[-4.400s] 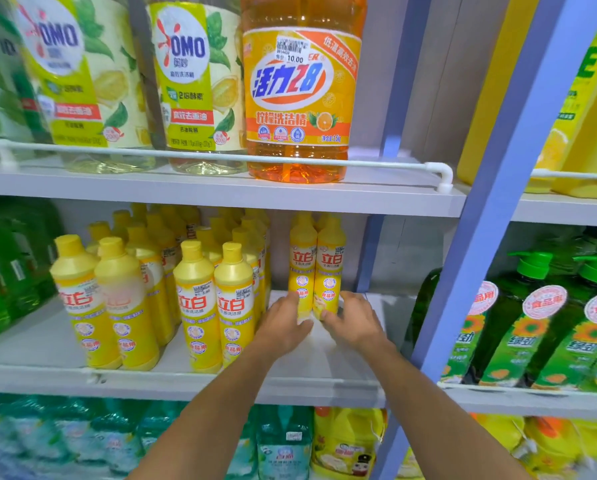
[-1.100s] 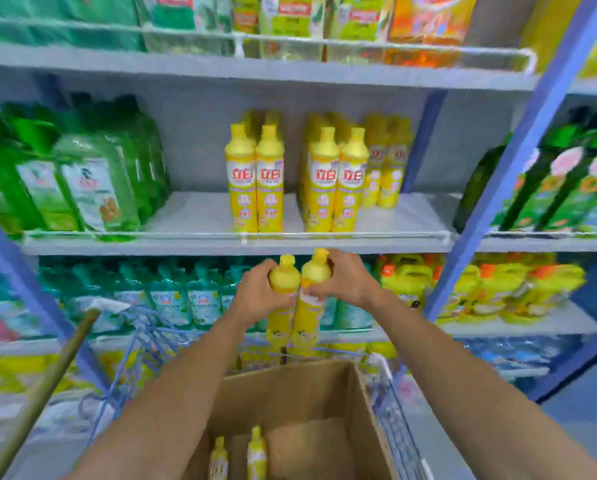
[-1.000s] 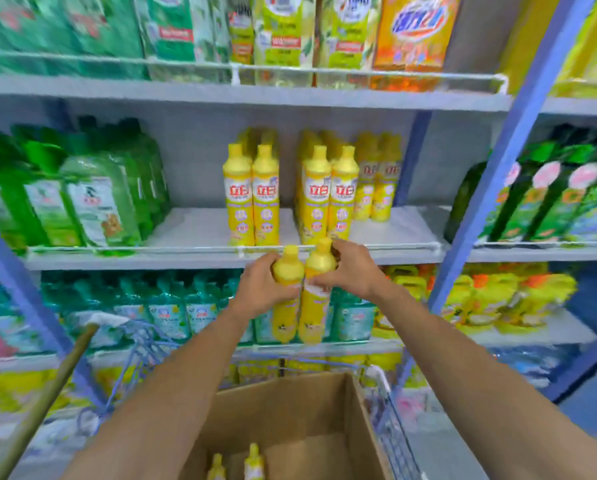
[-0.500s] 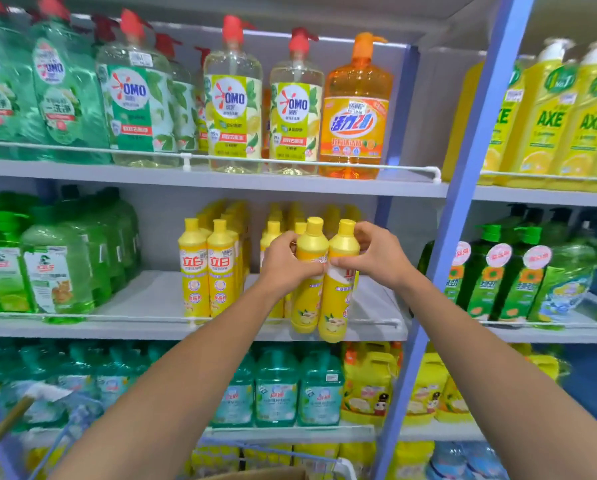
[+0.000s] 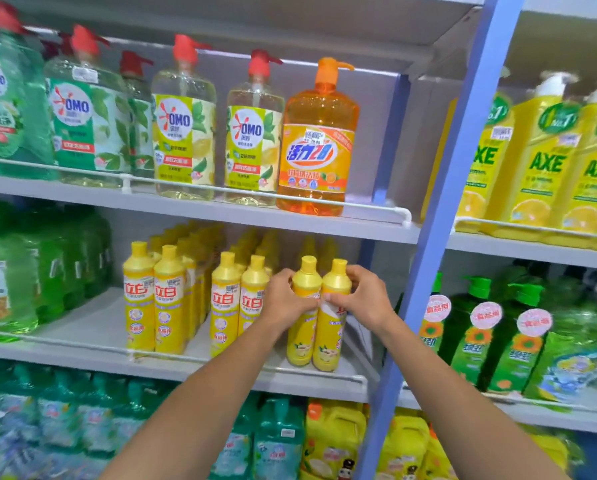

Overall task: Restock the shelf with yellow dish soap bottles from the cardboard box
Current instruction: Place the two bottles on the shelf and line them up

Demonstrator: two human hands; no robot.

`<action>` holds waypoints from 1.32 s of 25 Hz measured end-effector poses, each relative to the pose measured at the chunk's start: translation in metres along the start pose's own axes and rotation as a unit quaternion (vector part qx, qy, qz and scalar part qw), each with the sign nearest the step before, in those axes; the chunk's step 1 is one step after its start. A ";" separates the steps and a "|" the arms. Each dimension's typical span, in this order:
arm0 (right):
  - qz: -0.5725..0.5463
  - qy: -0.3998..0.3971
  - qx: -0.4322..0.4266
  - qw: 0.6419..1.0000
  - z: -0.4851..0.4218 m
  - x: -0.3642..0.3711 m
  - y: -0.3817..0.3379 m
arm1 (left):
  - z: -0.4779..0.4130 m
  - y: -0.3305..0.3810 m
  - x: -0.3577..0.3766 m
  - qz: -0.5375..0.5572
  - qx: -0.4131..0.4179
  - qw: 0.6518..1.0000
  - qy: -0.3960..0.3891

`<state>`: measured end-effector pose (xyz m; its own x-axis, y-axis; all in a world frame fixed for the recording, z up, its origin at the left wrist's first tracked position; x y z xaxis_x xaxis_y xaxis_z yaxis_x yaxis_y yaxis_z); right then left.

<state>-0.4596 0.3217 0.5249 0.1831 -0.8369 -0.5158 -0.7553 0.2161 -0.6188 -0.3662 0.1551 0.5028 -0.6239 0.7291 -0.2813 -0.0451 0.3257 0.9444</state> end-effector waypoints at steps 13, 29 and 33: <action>-0.213 -0.011 0.101 0.972 0.057 0.060 0.077 | 0.004 -0.079 0.029 0.032 -0.028 0.999 -0.011; -0.179 0.031 0.110 0.977 0.081 0.070 0.080 | 0.006 -0.113 0.041 0.067 -0.023 0.996 -0.053; -0.069 0.039 0.123 0.989 0.083 0.071 0.083 | -0.001 -0.119 0.043 0.039 -0.027 0.997 -0.069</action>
<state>-0.4570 0.3221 0.3872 0.2166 -0.9013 -0.3751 -0.5483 0.2055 -0.8106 -0.3883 0.1467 0.3785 -0.5146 0.8277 -0.2239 -0.0443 0.2350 0.9710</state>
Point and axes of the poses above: each hand's wrist, its own z-axis away from the middle knuckle, its own x-axis out of the palm, y = z × x, the point moved 5 cm from there along -z, towards the middle knuckle, and after that the axes turned 11 degrees about -x, right-handed, at the moved point
